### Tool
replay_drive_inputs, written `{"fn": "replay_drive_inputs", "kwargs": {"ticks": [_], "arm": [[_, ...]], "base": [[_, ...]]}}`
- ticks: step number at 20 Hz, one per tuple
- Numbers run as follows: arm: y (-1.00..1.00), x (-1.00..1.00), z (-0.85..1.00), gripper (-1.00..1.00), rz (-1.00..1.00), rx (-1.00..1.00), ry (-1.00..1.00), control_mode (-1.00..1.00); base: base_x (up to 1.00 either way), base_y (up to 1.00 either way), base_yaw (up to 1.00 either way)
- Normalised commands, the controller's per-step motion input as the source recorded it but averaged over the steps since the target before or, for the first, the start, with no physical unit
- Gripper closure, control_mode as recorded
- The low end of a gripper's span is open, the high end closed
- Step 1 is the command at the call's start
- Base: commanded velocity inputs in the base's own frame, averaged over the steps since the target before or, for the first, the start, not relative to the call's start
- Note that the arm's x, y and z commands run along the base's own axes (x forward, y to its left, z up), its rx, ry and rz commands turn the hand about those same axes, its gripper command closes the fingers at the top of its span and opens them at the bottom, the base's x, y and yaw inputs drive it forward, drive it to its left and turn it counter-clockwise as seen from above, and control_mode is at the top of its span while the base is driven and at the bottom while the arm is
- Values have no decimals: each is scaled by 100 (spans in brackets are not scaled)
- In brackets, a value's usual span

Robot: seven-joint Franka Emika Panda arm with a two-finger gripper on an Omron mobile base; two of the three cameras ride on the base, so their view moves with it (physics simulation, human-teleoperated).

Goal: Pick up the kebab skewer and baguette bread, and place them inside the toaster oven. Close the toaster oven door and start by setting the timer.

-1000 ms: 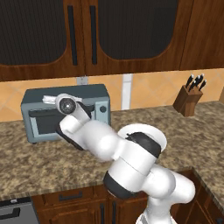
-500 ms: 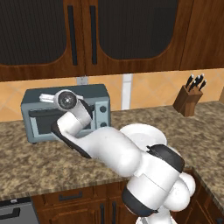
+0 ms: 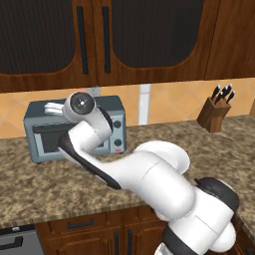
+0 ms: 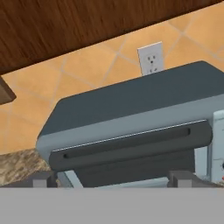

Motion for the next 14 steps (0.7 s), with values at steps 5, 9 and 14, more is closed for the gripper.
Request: {"fn": "replay_drive_inputs", "kwargs": {"ticks": [5,9,14], "arm": [[-57,-57,-40,-100,0,0,0,-100],[-82,-42,-40,-100,1,0,0,-100],[-91,-1,-1,-100,5,0,0,-100]], "base": [[0,0,0],[0,0,0],[0,0,0]]}}
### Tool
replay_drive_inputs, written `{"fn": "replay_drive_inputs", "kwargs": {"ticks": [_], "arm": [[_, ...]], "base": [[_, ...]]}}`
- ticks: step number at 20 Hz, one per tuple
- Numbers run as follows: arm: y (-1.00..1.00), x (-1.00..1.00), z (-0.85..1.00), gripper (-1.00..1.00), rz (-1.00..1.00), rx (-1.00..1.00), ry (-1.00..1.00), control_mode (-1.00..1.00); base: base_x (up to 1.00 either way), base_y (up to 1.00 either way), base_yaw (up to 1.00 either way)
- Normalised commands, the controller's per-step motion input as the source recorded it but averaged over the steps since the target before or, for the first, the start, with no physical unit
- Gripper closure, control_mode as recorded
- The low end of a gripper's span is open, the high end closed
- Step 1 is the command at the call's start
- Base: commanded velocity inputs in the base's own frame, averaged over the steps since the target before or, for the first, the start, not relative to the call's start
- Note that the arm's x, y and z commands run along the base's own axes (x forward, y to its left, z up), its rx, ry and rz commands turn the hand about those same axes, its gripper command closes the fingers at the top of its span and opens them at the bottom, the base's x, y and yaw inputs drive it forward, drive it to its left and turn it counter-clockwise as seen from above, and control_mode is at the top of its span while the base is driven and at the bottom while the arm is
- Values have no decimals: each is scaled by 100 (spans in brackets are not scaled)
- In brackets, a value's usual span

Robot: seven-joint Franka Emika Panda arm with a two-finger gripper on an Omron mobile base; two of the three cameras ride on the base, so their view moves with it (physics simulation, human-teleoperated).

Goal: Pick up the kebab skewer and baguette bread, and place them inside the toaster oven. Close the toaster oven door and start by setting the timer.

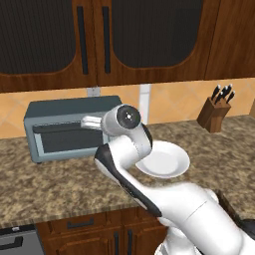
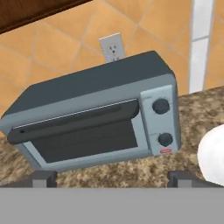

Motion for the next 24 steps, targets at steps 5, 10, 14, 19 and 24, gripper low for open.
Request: {"fn": "replay_drive_inputs", "kwargs": {"ticks": [5,10,14,19,24], "arm": [[-69,0,-38,-100,11,-1,-4,-100],[-20,-1,-41,-100,11,-8,-24,-100],[-10,0,-26,-100,2,-8,-24,-100],[-14,9,-16,-100,0,0,-14,-100],[-10,23,-26,-100,-2,0,-8,-100]], "base": [[0,0,0],[0,0,0],[0,0,0],[0,0,0],[0,0,0]]}}
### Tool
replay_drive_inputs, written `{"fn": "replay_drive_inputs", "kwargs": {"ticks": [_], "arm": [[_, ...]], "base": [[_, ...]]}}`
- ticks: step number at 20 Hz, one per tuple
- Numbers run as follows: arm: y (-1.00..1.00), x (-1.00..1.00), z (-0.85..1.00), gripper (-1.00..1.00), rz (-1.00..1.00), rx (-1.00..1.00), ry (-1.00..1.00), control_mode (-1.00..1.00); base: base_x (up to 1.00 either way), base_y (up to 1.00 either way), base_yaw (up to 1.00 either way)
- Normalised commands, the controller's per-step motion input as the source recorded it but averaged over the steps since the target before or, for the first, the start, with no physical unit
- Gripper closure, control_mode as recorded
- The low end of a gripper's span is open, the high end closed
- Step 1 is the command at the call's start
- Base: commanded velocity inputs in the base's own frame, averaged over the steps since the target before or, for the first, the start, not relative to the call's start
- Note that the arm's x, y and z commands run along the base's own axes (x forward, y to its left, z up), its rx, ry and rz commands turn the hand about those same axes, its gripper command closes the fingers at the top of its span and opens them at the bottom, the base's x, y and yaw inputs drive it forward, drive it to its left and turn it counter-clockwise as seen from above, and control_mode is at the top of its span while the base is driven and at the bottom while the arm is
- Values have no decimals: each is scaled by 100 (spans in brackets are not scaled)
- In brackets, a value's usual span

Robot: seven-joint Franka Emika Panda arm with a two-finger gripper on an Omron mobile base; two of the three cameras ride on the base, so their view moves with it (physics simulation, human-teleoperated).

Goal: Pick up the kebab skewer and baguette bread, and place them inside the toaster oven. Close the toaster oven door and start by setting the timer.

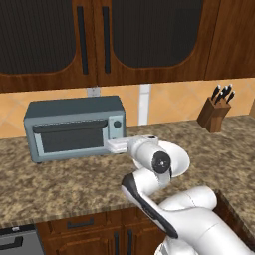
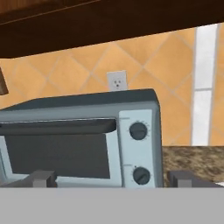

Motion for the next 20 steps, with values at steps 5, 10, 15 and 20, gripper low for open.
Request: {"fn": "replay_drive_inputs", "kwargs": {"ticks": [5,10,15,20], "arm": [[0,22,-18,-100,-8,0,-1,-100],[0,27,-22,-100,-15,0,0,-100],[-1,23,-25,-100,-2,0,0,-100],[0,16,-29,-100,1,0,0,-100]], "base": [[0,0,0],[0,0,0],[0,0,0],[0,0,0]]}}
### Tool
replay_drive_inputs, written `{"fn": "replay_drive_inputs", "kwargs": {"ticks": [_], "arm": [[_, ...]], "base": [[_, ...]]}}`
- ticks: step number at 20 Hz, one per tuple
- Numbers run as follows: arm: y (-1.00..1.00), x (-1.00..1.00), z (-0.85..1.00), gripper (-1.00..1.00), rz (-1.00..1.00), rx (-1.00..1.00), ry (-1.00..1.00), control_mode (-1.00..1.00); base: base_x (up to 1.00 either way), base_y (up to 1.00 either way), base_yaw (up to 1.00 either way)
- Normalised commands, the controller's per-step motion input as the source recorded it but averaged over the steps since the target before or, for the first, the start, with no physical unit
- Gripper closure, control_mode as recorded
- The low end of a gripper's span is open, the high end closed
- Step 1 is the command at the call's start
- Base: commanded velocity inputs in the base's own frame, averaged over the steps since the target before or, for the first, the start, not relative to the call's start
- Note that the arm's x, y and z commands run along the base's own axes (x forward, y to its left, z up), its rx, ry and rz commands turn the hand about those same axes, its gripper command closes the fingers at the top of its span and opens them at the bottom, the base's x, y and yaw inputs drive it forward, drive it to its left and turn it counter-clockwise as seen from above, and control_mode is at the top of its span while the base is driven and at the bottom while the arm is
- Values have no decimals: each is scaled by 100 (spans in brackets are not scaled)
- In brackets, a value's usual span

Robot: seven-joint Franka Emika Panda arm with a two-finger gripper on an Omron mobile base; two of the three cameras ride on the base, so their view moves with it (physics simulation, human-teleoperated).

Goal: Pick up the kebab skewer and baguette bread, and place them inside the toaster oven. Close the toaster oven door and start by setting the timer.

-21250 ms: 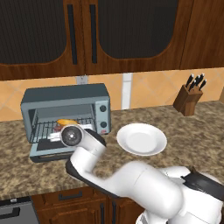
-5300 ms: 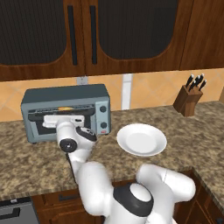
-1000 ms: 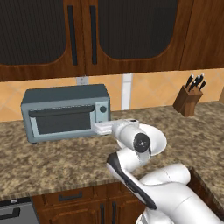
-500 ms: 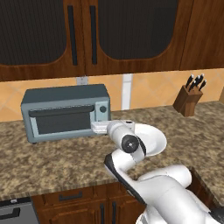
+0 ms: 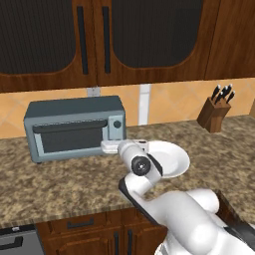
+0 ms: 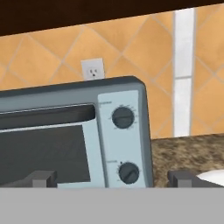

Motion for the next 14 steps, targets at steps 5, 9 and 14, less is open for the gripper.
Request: {"fn": "replay_drive_inputs", "kwargs": {"ticks": [5,9,14], "arm": [[-4,20,-30,-100,3,0,0,-100],[-14,20,-32,-100,3,0,0,-100],[-14,27,-32,-100,2,0,0,-100]], "base": [[0,0,0],[0,0,0],[0,0,0]]}}
